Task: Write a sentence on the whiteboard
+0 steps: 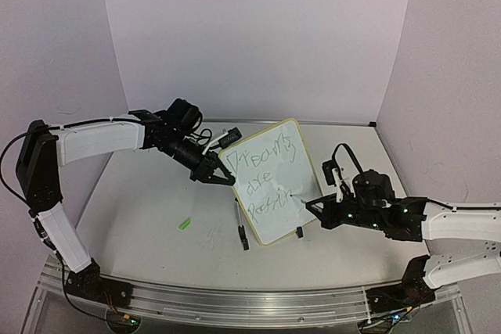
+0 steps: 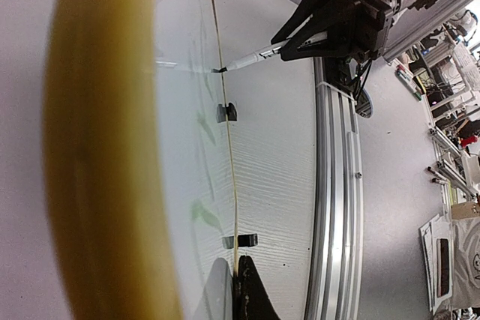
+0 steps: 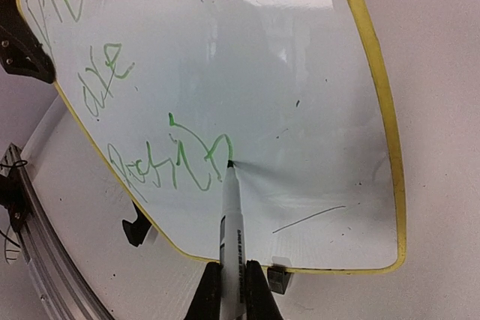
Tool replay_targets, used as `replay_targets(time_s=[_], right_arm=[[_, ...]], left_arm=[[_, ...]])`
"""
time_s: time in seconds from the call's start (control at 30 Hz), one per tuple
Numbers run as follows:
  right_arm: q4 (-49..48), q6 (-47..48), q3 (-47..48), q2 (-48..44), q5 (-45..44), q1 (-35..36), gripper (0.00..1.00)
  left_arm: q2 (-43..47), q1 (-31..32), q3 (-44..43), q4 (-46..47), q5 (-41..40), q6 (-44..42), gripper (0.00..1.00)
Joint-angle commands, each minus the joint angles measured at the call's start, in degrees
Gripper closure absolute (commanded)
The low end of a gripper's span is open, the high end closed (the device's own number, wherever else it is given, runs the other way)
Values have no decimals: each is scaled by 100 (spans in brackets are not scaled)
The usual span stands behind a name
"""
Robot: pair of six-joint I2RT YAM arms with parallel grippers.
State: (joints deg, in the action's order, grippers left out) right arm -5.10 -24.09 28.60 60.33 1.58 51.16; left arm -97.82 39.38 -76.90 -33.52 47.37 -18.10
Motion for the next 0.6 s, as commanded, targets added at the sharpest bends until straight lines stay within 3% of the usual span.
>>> replay_targets(time_s=[0.0,0.33,0.57], right_arm=[[0,13,-57,114,144,-8,100],[-127,62,-21,179,388,24,100],[-164,39,11,-369,222,34,100]], left_arm=[[-167,91,-47,-296,-275,-241,100],[-158,88,-44,-306,-289,-250,100],[-140,88,-44,-308,-299,-251,100]])
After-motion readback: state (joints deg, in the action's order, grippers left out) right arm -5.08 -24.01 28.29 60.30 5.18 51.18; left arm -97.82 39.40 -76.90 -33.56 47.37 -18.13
